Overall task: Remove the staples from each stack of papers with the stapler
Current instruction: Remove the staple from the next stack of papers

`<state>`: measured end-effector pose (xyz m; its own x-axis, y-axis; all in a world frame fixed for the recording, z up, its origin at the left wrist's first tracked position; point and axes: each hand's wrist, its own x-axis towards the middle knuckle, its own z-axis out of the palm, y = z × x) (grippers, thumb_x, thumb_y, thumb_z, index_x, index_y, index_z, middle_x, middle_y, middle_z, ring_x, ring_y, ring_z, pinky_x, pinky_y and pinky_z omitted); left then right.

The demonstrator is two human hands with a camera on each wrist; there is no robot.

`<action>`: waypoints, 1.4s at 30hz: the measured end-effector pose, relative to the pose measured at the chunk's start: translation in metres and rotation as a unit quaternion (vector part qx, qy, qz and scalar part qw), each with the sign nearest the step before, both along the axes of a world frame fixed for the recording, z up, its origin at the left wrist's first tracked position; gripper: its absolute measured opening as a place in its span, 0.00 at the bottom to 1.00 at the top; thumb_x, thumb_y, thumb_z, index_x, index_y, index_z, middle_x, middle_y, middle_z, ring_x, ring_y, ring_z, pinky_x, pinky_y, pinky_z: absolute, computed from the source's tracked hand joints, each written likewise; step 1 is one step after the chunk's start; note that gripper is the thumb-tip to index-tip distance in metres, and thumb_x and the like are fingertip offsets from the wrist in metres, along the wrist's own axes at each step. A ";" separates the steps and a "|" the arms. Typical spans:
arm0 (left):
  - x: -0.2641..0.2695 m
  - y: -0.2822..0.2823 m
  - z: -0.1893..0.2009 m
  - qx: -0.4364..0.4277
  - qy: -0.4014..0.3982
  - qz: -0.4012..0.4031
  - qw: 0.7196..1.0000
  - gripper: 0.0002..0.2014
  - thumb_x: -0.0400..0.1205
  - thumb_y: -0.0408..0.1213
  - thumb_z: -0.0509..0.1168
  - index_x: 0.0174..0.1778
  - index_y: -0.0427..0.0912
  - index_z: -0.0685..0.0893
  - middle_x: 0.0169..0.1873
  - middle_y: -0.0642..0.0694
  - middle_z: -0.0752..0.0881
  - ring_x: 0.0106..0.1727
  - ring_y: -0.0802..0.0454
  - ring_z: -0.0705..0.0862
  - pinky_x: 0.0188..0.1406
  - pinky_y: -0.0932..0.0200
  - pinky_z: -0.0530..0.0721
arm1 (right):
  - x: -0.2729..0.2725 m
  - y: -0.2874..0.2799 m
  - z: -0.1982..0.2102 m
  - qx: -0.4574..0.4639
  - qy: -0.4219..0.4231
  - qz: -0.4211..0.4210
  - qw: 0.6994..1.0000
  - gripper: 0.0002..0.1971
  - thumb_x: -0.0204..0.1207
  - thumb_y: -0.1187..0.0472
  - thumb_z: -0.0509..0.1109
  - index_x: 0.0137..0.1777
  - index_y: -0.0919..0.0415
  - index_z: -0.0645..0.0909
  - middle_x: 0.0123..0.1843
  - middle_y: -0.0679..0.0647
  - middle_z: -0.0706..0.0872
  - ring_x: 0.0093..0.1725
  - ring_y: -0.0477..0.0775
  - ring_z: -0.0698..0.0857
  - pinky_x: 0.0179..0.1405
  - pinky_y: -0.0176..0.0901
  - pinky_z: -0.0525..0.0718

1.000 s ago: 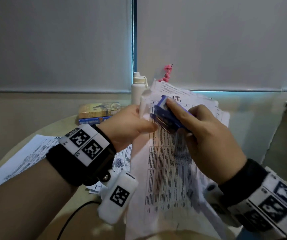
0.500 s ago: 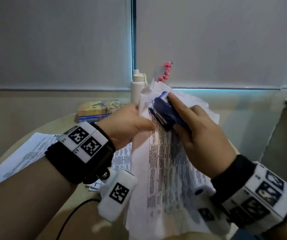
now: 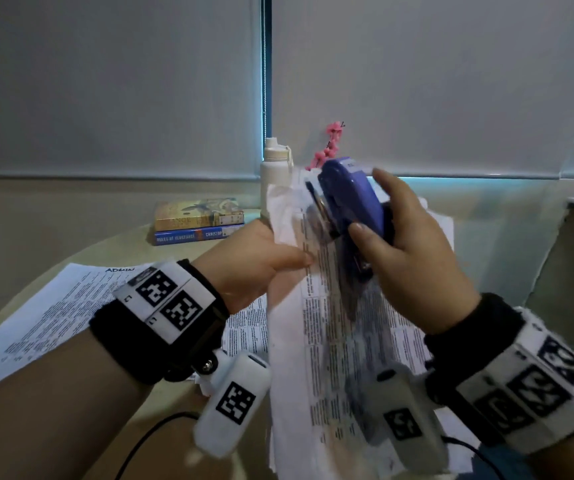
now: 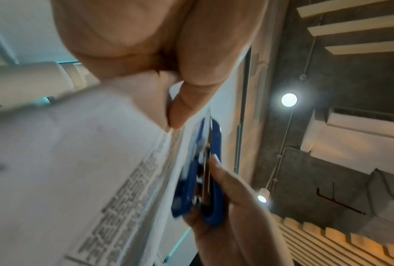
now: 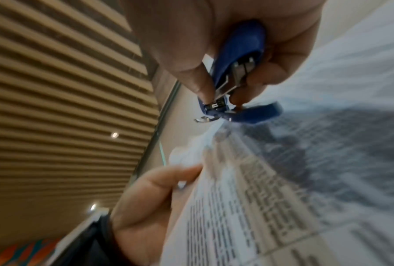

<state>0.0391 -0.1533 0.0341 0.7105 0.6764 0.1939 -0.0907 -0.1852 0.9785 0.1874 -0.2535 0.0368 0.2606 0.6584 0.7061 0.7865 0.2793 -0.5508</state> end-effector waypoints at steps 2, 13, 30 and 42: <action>-0.009 0.004 0.002 -0.025 -0.008 0.003 1.000 0.12 0.79 0.17 0.60 0.52 0.32 0.85 0.45 0.40 0.92 0.45 0.45 0.91 0.44 0.55 0.90 | 0.013 -0.004 -0.005 0.002 0.103 0.023 0.994 0.15 0.75 0.58 0.71 0.61 0.52 0.79 0.42 0.40 0.85 0.36 0.36 0.81 0.36 0.28 0.76; -0.030 0.028 -0.005 -0.120 -0.085 -0.003 0.989 0.23 0.72 0.28 0.62 0.65 0.30 0.80 0.60 0.34 0.87 0.60 0.38 0.87 0.58 0.45 0.86 | 0.068 -0.020 -0.043 -0.056 0.458 0.275 0.843 0.25 0.57 0.53 0.80 0.54 0.62 0.85 0.46 0.57 0.90 0.42 0.51 0.89 0.40 0.38 0.87; -0.034 0.044 0.078 0.187 0.238 -0.053 0.952 0.30 0.61 0.49 0.81 0.58 0.45 0.84 0.52 0.45 0.91 0.49 0.51 0.90 0.47 0.56 0.89 | 0.060 -0.029 -0.004 -0.164 0.287 0.311 0.891 0.30 0.45 0.45 0.87 0.45 0.62 0.87 0.36 0.56 0.86 0.30 0.47 0.84 0.29 0.30 0.81; 0.002 0.025 0.063 0.144 0.246 -0.058 0.957 0.19 0.70 0.49 0.68 0.47 0.36 0.85 0.46 0.38 0.89 0.50 0.41 0.86 0.66 0.38 0.79 | 0.025 -0.036 0.009 -0.016 -0.166 -0.099 0.981 0.17 0.69 0.61 0.75 0.58 0.57 0.82 0.61 0.53 0.82 0.57 0.56 0.82 0.55 0.45 0.78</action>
<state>0.0410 -0.1288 0.0968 0.8314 0.5555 -0.0162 0.3305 -0.4708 0.8180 0.2126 -0.2897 0.0455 0.1455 0.6419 0.7529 0.9610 0.0893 -0.2618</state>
